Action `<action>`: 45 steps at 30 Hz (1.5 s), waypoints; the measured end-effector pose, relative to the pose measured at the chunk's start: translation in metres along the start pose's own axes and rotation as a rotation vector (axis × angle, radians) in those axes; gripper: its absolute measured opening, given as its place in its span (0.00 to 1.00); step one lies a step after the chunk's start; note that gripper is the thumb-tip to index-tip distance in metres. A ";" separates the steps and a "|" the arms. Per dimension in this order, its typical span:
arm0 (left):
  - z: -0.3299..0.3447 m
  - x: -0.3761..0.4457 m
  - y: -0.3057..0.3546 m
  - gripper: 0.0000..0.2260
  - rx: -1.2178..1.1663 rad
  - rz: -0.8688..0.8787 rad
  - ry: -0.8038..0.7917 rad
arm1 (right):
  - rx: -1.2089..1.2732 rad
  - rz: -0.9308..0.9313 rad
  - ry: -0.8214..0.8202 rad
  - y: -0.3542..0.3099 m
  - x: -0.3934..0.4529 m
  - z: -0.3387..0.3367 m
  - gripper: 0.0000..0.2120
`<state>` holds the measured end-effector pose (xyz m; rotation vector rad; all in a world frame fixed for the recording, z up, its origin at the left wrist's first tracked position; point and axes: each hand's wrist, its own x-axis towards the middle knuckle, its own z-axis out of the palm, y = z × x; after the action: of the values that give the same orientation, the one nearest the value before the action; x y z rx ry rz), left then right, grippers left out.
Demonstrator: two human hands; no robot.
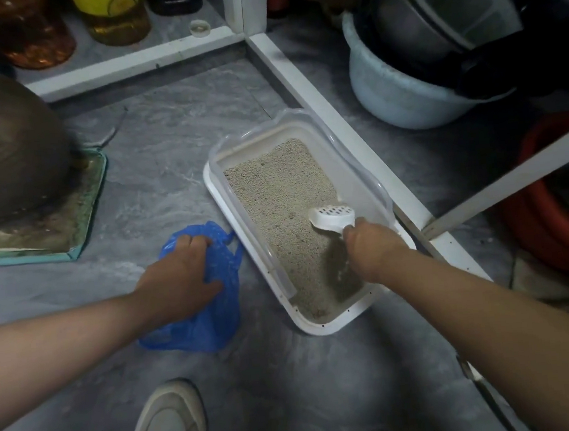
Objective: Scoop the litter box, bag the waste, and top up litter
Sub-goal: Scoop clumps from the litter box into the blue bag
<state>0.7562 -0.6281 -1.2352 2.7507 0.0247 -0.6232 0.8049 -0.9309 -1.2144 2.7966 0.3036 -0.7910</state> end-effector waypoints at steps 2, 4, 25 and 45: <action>0.000 0.000 -0.002 0.32 -0.010 -0.003 0.000 | 0.075 -0.001 0.017 0.009 -0.002 -0.008 0.16; 0.000 -0.001 -0.003 0.32 -0.017 -0.014 -0.006 | 0.092 0.033 0.070 0.022 0.000 -0.017 0.14; 0.001 0.001 -0.005 0.33 -0.012 -0.007 -0.049 | 0.981 0.531 -0.185 0.053 -0.006 -0.021 0.05; 0.010 -0.001 -0.009 0.36 0.017 -0.013 -0.066 | 0.689 0.535 -0.914 0.004 0.016 -0.081 0.13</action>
<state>0.7504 -0.6225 -1.2464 2.7471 0.0230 -0.7200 0.8590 -0.9109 -1.1551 2.4094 -0.9714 -2.1234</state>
